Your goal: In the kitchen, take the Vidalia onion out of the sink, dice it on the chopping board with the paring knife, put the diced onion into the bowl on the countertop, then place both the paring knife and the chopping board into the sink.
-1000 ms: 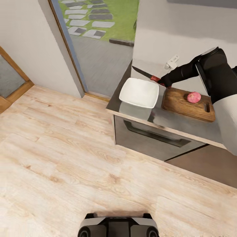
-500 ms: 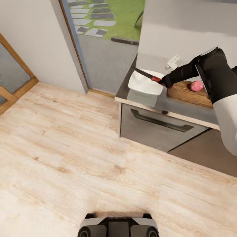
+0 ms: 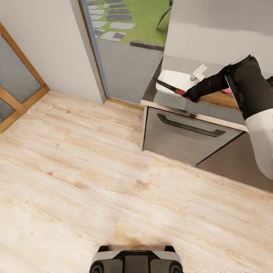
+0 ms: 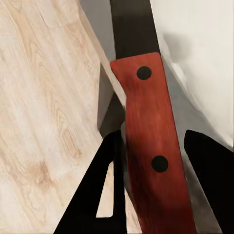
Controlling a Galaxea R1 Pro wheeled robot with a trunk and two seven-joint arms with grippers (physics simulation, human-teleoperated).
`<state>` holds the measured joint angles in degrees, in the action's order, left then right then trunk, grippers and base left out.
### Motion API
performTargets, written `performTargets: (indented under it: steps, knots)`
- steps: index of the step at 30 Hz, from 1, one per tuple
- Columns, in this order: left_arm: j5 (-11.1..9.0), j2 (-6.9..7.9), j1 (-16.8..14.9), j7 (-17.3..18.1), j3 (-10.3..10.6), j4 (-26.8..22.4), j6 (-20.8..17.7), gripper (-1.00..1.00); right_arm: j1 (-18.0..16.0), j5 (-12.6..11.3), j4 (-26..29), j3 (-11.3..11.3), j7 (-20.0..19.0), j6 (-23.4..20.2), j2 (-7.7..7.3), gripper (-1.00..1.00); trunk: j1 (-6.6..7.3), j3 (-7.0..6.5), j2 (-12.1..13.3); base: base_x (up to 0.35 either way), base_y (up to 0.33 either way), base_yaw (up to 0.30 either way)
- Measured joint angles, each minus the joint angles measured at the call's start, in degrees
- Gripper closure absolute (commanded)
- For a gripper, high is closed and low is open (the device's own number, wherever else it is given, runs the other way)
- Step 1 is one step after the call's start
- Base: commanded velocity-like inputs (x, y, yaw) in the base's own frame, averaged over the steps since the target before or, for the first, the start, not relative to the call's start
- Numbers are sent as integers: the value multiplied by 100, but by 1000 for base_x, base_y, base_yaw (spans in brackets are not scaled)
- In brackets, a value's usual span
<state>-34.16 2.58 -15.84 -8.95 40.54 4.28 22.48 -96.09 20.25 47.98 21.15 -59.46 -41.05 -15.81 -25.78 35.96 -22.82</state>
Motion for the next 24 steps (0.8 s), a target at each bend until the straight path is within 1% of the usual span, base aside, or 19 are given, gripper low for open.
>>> performTargets:
  steps: [4,7,8,11,12,13,14,15,16,17,18,19,22,24]
  knots:
    - [0,-5,2,0,0,-1,0,-100,0,-13,-80,5,-3,4,24,100,0,0,0,-285,151,0]
    - [0,-8,4,0,0,-1,0,-100,0,-38,-302,22,-19,12,129,100,0,0,0,-285,150,0]
    - [0,-7,4,0,0,-1,0,-100,0,-46,-374,23,-22,13,196,100,0,0,0,-285,149,0]
    - [1,-8,4,0,0,0,0,-100,0,-57,-872,25,-15,48,534,100,-1,0,1,-286,148,0]
    - [2,-7,2,1,-1,0,0,-100,-1,-66,-1219,25,3,133,767,100,-1,1,1,-286,147,0]
    - [1,-7,4,0,0,-1,0,-100,-1,-49,-1313,24,9,183,837,100,0,0,0,-286,147,0]
    - [1,-8,4,0,-1,0,0,-100,-1,-48,-1474,23,16,270,956,100,0,0,0,-286,147,0]
    - [1,-7,2,1,-1,0,0,-100,-1,-43,-1633,22,24,371,1082,100,-1,0,0,-286,147,0]
    - [2,-8,1,1,-1,0,0,-100,-1,-39,-1871,21,57,512,1262,100,-1,0,1,-286,147,0]
    - [1,-8,3,1,-1,0,0,-100,-2,-30,-2025,25,111,602,1375,100,0,0,0,-286,147,0]
    - [1,-8,2,1,0,-1,0,-100,-2,-30,-2155,27,188,671,1473,100,0,0,0,-286,147,0]
    - [1,-7,3,0,-1,-1,0,-100,-3,-29,-2215,29,232,705,1518,100,0,0,0,-286,146,0]
    - [1,-6,2,1,-1,0,0,-100,-2,-42,-2597,38,459,904,1751,100,0,0,0,-283,145,0]
    - [1,-6,1,1,-1,0,0,-100,-2,-37,-2866,44,501,1052,1839,100,0,1,0,-184,95,0]
